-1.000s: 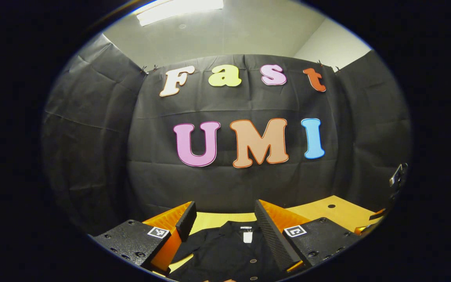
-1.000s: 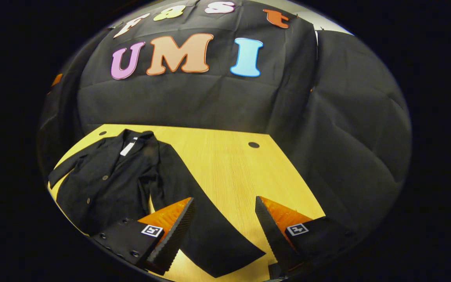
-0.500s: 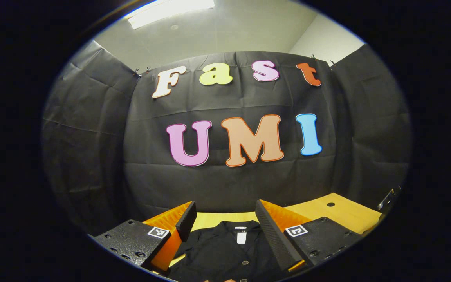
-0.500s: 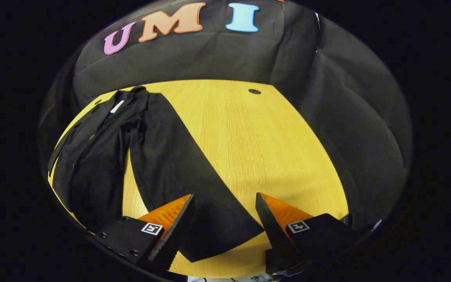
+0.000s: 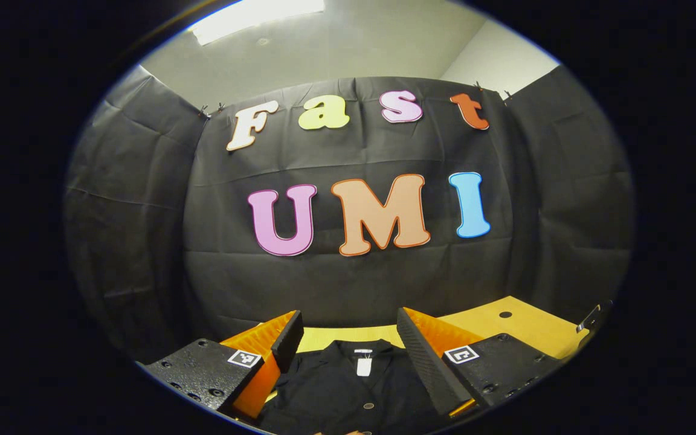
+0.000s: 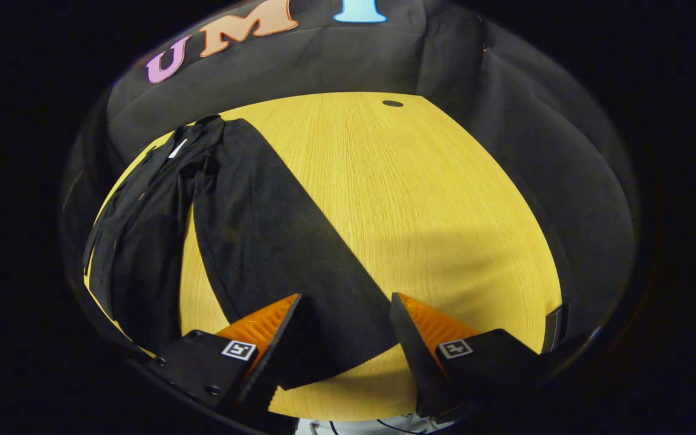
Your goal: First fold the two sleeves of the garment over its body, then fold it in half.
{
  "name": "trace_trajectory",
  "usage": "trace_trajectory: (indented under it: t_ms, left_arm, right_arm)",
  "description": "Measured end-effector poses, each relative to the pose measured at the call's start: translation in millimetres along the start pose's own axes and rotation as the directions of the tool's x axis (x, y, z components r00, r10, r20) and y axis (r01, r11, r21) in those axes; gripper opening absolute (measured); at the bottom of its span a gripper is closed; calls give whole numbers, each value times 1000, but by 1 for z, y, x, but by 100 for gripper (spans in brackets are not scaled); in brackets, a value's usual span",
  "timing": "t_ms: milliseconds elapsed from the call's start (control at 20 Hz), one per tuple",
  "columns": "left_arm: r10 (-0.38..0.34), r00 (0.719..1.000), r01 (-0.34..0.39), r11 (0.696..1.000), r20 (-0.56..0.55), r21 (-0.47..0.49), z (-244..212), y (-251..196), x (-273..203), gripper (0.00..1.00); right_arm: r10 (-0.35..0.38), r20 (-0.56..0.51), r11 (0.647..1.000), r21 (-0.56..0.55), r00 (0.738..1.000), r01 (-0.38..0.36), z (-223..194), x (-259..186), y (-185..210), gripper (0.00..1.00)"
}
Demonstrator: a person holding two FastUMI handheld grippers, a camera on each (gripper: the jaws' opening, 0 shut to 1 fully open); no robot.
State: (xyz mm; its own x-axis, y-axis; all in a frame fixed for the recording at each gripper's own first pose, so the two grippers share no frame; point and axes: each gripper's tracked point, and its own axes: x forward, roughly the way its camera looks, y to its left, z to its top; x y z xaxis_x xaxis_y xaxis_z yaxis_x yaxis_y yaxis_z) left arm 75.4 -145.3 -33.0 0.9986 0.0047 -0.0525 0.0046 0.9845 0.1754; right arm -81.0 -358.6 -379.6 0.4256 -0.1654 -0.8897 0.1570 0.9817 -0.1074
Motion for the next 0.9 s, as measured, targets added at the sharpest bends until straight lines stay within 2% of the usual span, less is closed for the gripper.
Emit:
trace_trajectory:
  t_ms: [100,250,300,350,400,450,600,650,700,850,900]
  left_arm:
    - [4,1000,-4,1000,-1,-6,-1,3,-3,99]
    - [20,1000,-20,1000,8,-5,-1,17,-9,99]
    - [28,1000,-28,1000,13,-3,0,25,-10,99]
    - [35,999,-35,999,17,-2,0,33,-11,99]
    - [38,999,-38,999,22,-7,0,40,-12,99]
    - [38,999,-38,999,25,-15,-2,46,-12,94]
    - [47,999,-46,999,20,-27,-6,75,-15,94]
    - [50,999,-49,998,19,-28,-8,86,-16,99]
    - [56,998,-56,998,29,-29,-6,99,-18,94]
    - [91,995,-90,996,33,-26,-8,138,-26,94]
    - [102,994,-101,995,32,-25,-8,149,-27,99]
  right_arm:
    - [10,20,1000,-3,1000,-10,2,2,3,76]
    - [33,34,999,-1,999,-33,2,1,18,34]
    - [28,41,1000,-1,999,-28,2,1,21,27]
    - [22,54,1000,0,998,-22,3,2,20,10]
    - [14,60,1000,5,998,-14,2,1,18,10]
    - [2,64,999,34,998,-4,2,2,20,5]
    - [-61,63,993,103,996,55,4,2,22,4]
    - [-91,53,992,98,994,86,3,1,21,4]
    - [-116,56,990,89,992,110,5,0,23,4]
    - [-152,89,984,105,984,142,19,-9,34,3]
    - [-156,117,982,130,981,141,30,-14,39,3]
